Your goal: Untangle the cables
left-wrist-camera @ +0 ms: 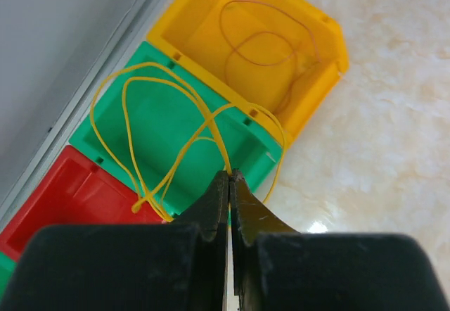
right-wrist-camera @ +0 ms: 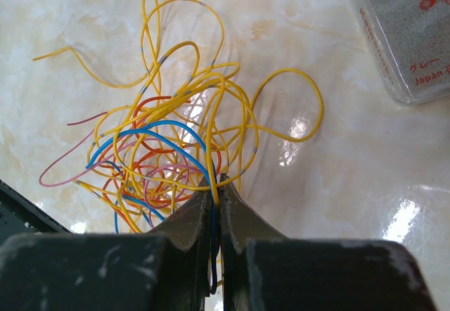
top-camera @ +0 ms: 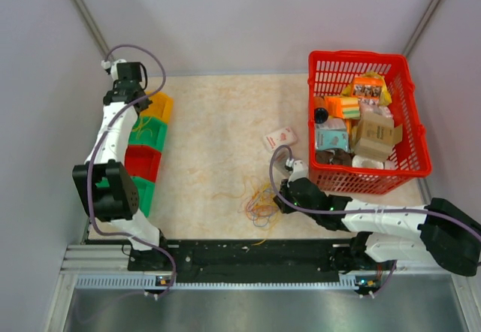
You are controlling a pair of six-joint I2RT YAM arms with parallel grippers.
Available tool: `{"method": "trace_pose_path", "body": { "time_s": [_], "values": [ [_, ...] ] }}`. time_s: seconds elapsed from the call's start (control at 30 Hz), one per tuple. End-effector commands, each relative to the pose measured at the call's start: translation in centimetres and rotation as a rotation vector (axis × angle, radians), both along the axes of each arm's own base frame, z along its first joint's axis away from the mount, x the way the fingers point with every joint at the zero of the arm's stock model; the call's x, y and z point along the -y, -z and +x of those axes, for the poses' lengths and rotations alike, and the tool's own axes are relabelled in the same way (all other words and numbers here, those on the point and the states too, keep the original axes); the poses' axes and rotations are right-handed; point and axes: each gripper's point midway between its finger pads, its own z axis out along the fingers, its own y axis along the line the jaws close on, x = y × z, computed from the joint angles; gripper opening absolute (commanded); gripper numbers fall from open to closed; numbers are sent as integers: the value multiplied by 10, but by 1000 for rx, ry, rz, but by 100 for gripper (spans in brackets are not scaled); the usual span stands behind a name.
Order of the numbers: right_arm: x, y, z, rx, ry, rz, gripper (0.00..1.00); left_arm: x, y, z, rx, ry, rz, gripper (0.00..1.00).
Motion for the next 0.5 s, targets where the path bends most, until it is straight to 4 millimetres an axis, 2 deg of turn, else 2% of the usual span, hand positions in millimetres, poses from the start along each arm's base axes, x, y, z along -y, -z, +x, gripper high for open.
{"method": "trace_pose_path", "body": {
  "time_s": [0.0, 0.2, 0.33, 0.47],
  "values": [
    [-12, -12, 4, 31, -21, 43, 0, -23, 4, 16, 5, -22, -4, 0],
    [-13, -12, 5, 34, -18, 41, 0, -36, 55, 21, -102, -80, -59, 0],
    [-13, -12, 5, 32, -17, 46, 0, -42, 86, 10, -168, -167, -157, 0],
    [-10, -11, 6, 31, -12, 52, 0, -48, 93, 8, -93, -202, -195, 0]
  ]
}}
